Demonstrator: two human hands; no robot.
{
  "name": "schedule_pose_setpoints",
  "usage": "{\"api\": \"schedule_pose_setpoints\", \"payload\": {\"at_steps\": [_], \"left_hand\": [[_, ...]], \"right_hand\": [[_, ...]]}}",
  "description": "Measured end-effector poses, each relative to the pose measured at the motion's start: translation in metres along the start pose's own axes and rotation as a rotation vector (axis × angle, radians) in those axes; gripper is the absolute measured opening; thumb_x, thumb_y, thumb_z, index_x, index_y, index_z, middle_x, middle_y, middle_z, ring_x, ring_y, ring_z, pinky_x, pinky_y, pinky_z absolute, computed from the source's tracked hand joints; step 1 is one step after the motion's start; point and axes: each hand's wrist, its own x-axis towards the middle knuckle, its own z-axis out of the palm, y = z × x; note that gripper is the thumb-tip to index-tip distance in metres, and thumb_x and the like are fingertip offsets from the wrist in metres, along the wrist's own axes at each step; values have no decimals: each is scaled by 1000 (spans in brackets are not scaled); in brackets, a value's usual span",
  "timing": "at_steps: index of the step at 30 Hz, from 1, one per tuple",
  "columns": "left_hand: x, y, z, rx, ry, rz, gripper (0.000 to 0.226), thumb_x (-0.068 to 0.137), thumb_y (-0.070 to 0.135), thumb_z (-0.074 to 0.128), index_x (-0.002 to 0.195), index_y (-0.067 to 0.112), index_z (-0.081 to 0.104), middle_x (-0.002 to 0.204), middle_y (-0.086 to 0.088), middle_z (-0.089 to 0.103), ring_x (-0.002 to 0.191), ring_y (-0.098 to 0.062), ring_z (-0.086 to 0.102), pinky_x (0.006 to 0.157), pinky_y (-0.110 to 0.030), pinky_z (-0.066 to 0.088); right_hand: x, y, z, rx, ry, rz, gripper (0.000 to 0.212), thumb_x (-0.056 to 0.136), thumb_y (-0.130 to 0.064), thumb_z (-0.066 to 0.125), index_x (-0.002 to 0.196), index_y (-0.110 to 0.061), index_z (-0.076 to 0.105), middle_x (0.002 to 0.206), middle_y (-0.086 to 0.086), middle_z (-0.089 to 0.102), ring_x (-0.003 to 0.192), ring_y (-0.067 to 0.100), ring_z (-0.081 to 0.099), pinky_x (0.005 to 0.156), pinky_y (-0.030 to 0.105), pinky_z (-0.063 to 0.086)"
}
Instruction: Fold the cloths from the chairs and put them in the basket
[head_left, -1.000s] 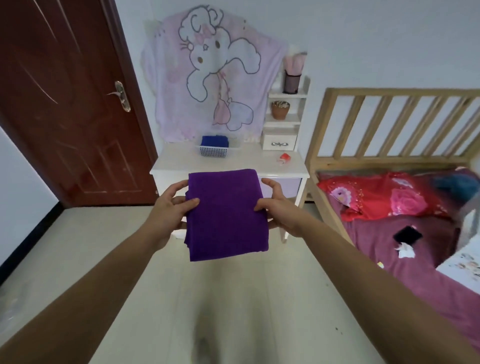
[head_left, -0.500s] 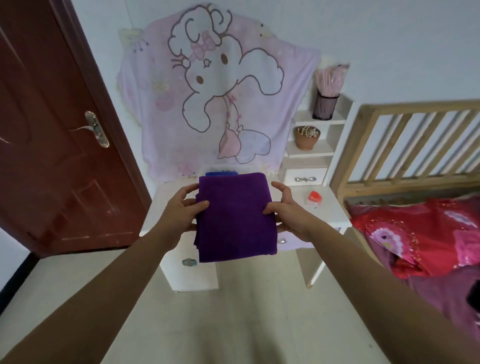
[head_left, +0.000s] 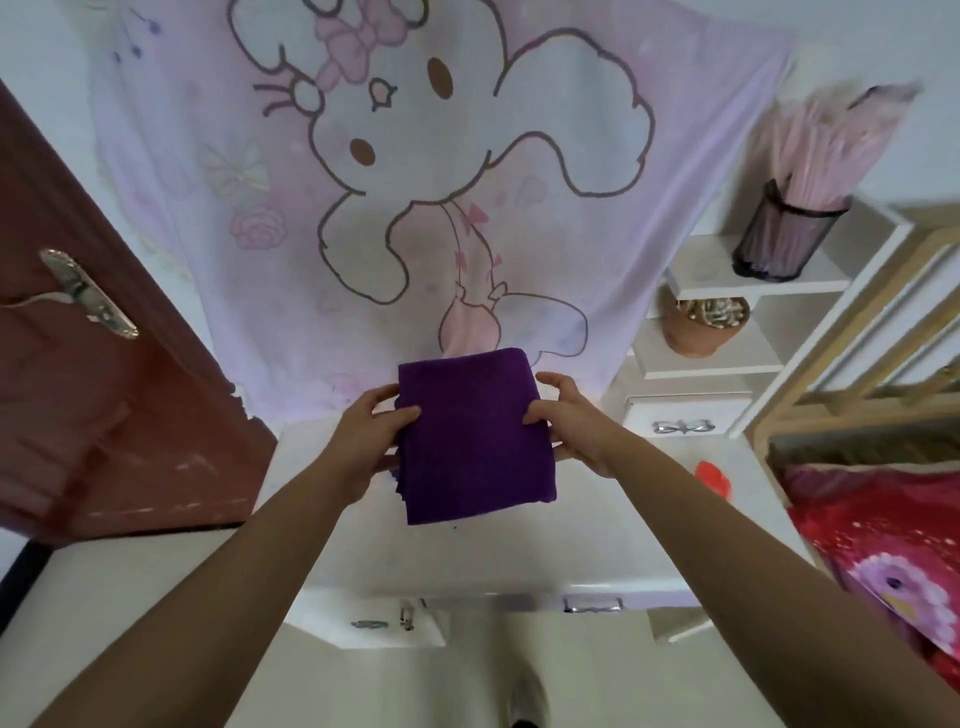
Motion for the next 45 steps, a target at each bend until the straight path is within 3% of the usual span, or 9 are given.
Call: {"api": "schedule_pose_setpoints", "payload": {"at_steps": [5,9,12,15,21,28,36,41,45], "left_hand": [[84,-16,-19,55,-9,-232,49,90,19,65,135,16,48,115,-10,67,101,-29,67,84,-49,58],[132,-25,-29,132,-83,-318,51,86,13,63,134,17,47,110,-9,69,96,-27,69,80,-45,59],[159,-30,-36,174,-151,-312,50,84,5,61,129,22,46,109,-9,68,93,-26,69,72,-40,59],[187,-40,-39,256,-152,-163,52,85,3,60,130,24,44,114,-8,63,95,-22,66,67,-33,58],[214,-75,-37,403,-163,-100,52,87,7,59,136,20,43,122,-2,56,106,-19,57,92,-40,52],[230,-94,-19,542,-187,-120,57,84,2,44,139,17,40,123,-2,56,108,-23,56,98,-41,47],[215,-72,-18,540,-176,-235,55,88,10,50,140,12,32,115,-3,54,101,-23,56,92,-38,48],[181,-42,-31,783,-192,-109,58,98,23,46,149,8,22,140,-14,48,122,-30,51,85,-28,37],[154,-41,-43,999,-200,92,59,99,33,45,149,10,24,149,-13,40,131,-29,44,103,-39,38]], "right_hand": [[76,6,14,3,-24,215,68,86,-12,58,146,-23,28,121,10,59,102,30,66,82,44,61],[115,19,33,14,1,307,67,86,-13,58,145,-24,27,119,12,59,104,32,65,86,48,59],[137,26,46,49,69,324,67,87,-10,56,143,-27,26,119,10,59,104,30,64,87,48,59],[158,34,59,71,178,294,65,87,-7,53,142,-28,26,112,7,60,97,27,66,82,43,61],[185,71,79,17,304,320,64,93,-7,53,146,-28,23,104,4,64,93,24,67,74,34,57],[200,106,79,-91,384,330,56,91,-12,56,140,-34,39,108,4,67,100,26,66,92,48,55],[189,86,75,-350,322,307,68,95,-27,57,154,-21,23,133,10,58,119,31,57,102,41,47],[158,38,58,-597,338,159,70,95,-37,58,154,-19,24,146,15,45,124,29,54,105,41,44],[123,-47,46,-539,513,-269,56,97,-32,59,148,-17,40,140,8,53,116,18,59,100,28,46]]}}
